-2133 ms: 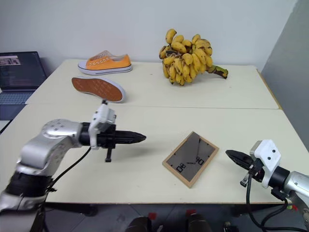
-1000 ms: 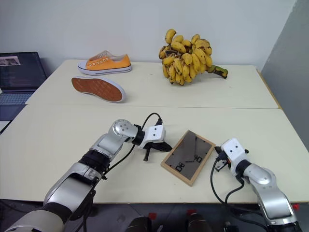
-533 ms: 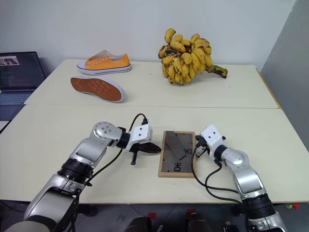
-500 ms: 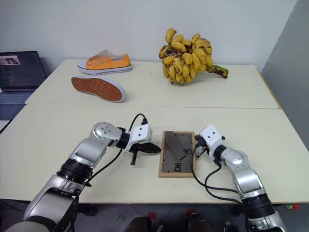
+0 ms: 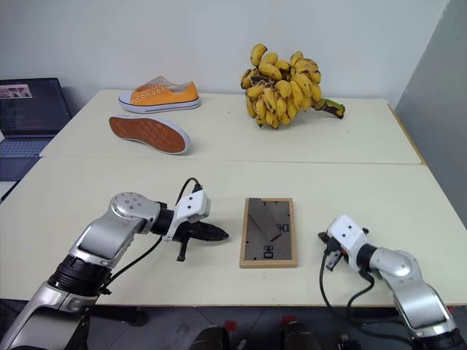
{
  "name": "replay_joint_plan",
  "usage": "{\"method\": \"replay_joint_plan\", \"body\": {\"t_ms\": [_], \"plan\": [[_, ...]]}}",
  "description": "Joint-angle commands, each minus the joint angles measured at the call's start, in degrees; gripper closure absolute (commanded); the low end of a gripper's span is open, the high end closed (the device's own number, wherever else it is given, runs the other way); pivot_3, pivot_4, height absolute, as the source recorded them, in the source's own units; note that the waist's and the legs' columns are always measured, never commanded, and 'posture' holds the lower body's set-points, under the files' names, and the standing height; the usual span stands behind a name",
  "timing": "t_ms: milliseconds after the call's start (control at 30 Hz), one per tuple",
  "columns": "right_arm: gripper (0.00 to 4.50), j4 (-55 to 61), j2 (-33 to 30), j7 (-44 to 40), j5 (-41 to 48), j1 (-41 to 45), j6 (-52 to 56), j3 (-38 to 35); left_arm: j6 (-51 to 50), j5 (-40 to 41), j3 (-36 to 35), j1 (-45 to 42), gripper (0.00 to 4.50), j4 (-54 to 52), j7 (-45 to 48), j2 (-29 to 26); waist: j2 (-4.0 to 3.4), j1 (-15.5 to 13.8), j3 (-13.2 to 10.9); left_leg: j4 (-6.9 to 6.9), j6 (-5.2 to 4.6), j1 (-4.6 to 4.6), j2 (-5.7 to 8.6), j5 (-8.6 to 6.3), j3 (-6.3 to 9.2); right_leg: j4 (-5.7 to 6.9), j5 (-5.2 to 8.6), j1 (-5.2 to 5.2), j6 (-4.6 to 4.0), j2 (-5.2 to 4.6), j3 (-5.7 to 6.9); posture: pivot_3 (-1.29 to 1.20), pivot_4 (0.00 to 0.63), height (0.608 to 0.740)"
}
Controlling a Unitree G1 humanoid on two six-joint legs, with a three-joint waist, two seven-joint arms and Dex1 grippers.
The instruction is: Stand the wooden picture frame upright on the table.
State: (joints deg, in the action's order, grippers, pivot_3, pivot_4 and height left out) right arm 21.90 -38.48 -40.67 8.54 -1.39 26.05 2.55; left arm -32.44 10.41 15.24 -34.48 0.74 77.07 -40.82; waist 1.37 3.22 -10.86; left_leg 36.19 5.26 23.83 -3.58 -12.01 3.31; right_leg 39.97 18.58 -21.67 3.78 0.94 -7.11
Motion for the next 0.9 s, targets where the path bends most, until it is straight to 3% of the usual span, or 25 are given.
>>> {"method": "replay_joint_plan", "body": {"t_ms": [33, 233, 467, 600, 700, 800, 900], "plan": [[4.5, 4.6, -0.1, -1.4, 3.8, 1.3, 3.3, -1.3, -1.6, 2.0, -0.8, -3.1, 4.49, -0.7, 0.3, 0.4, 0.0, 0.0, 0.0, 0.0, 0.0, 0.01, 0.0, 0.0, 0.0, 0.0, 0.0, 0.0, 0.0, 0.0, 0.0, 0.0, 0.15, 0.74], [4.5, 0.3, 4.6, 1.6, 2.3, 9.3, 4.9, 3.2, -2.0, 1.1, 1.3, -3.8, 4.49, 0.4, -2.4, 3.4, 0.0, 0.1, 0.0, 0.0, 0.0, 0.0, 0.0, 0.0, 0.0, 0.0, -0.12, -0.01, -0.2, 0.0, 0.01, 0.0, 0.15, 0.74], [4.5, -1.1, 5.5, 2.2, 1.3, 11.4, 4.6, 4.1, -8.5, 2.0, -0.3, -2.5, 4.49, 0.3, -4.5, 0.7, 0.0, 0.0, 0.0, -0.06, 0.0, 0.08, -0.01, 0.0, 0.01, -0.01, -0.13, -0.09, -0.24, 0.01, 0.03, 0.0, 0.15, 0.74], [4.5, -1.3, 2.9, 1.3, 1.4, 9.3, 3.6, 2.3, -13.5, 5.6, -2.3, -5.1, 3.81, 1.4, -1.0, -3.1, 0.0, 0.0, 0.0, -0.05, 0.0, 0.08, 0.0, 0.0, 0.01, -0.01, -0.12, -0.09, -0.24, 0.0, 0.03, 0.0, 0.15, 0.74], [4.5, -1.5, 1.3, 0.6, 2.0, 7.8, 3.0, 0.9, -19.0, 7.5, -3.8, -12.4, 3.28, 6.6, -1.4, -2.5, 0.03, -0.2, 0.0, -0.03, 0.0, 0.09, 0.0, 0.0, 0.03, 0.01, -0.11, -0.09, -0.21, 0.0, 0.07, 0.0, 0.15, 0.74], [4.5, -1.5, 0.4, 0.3, 2.1, 6.4, 2.5, 0.1, -35.5, 12.6, -8.4, -22.1, 2.71, 10.7, -6.6, 2.4, 0.09, -0.5, -0.1, 0.03, -0.04, 0.12, 0.03, 0.03, 0.1, 0.0, 0.01, -0.06, 0.01, 0.01, 0.14, 0.0, 0.15, 0.74], [4.5, -1.4, 0.4, 0.3, 2.1, 6.2, 2.6, 0.1, -56.0, 14.5, -11.3, -26.6, 2.71, 15.0, -13.9, 8.0, 0.08, -0.5, 0.0, 0.04, -0.04, 0.13, 0.06, 0.02, 0.08, -0.03, 0.01, -0.04, 0.02, -0.01, 0.11, 0.0, 0.15, 0.74]]}}
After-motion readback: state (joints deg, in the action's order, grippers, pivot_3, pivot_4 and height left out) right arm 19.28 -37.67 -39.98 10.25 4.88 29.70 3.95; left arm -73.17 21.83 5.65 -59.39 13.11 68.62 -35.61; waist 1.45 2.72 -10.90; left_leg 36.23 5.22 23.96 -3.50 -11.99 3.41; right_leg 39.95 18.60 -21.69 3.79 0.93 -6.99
